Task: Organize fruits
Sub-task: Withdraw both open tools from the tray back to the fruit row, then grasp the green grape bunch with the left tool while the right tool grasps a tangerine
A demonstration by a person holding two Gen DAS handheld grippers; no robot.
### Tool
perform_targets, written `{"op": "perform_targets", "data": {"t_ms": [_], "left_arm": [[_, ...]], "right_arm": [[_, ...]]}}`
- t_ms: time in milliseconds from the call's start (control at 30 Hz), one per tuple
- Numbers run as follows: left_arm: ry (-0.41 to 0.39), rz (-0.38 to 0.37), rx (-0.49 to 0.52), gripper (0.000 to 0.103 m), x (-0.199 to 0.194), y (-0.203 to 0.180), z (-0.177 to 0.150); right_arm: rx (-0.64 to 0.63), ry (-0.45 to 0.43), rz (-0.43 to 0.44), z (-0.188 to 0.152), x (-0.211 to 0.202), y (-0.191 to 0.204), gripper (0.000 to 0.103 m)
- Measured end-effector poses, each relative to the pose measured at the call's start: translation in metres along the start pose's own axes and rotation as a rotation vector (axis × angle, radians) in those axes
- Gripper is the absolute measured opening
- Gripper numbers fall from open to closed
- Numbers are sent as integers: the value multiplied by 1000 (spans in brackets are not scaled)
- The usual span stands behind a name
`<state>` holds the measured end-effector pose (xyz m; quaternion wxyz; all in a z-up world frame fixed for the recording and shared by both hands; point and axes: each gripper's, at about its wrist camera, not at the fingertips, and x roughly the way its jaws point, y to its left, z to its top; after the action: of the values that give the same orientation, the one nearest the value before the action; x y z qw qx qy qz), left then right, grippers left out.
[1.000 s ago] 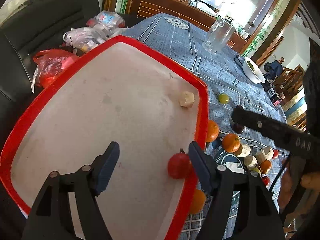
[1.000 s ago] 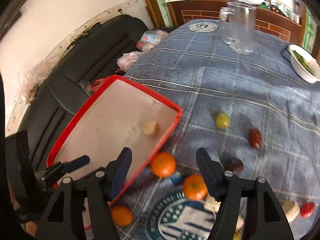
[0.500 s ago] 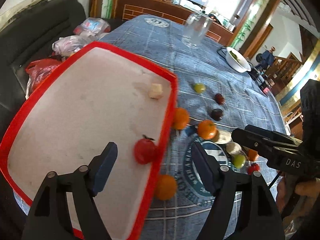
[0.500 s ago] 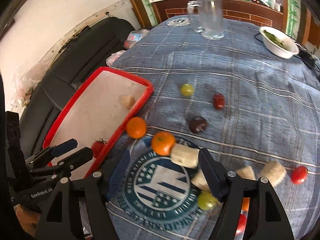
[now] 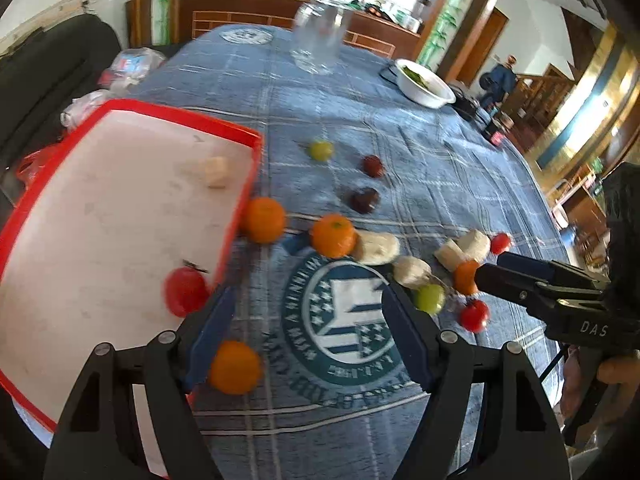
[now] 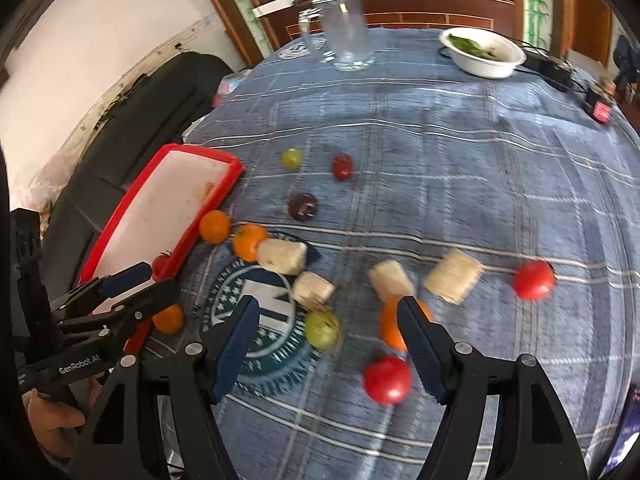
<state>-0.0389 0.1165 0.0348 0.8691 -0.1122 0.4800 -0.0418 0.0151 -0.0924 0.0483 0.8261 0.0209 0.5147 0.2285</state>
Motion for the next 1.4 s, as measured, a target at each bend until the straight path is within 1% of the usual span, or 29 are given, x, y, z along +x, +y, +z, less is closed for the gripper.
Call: {"op": "perform_targets", "data": {"t_ms": [200,333,567,600,700,800,867,1000,1067,1100,1133,1300,1367,1400], "left_arm": [[37,-39,64,76,12,-28,-4],[64,-64,69,76,21,-38,-7],[125,-127,109,76,35,-61,-18],[129,-133,116,76,37,-65,-19],[142,-145,125,76,45,-72,-22],[153,-163,124,76,51,-76,-23],[147,-154,131,75,53,-77,-22],[146,-178,103,75,56,-76,-17],[144,-183,96,69,57,-76,-16],[148,-187,92,61,58,-76,-16],[153,-191,87,56,60,-76,-14],[164,-204,80,55,64,-79,-13],[165,-205,84,55,65,-81,-12],[166,-204,84,55,65,-81,-12]], "right_arm": [[65,13,-31,-22,-13,-28,73],[100,21,-46,-32,-16,-42,73],[138,5,-53,-36,-25,-56,72],[140,8,-48,-36,-24,-57,71],[153,25,-10,-33,-20,-60,57],[147,38,6,-27,-14,-58,54],[142,47,8,-24,-10,-57,51],[139,63,19,-18,0,-56,51],[141,72,19,-15,6,-57,50],[145,77,18,-14,9,-58,50],[154,85,22,-12,13,-59,50],[167,118,24,-3,31,-62,49],[178,137,26,-1,39,-62,46],[179,142,26,-1,42,-62,41]]}}
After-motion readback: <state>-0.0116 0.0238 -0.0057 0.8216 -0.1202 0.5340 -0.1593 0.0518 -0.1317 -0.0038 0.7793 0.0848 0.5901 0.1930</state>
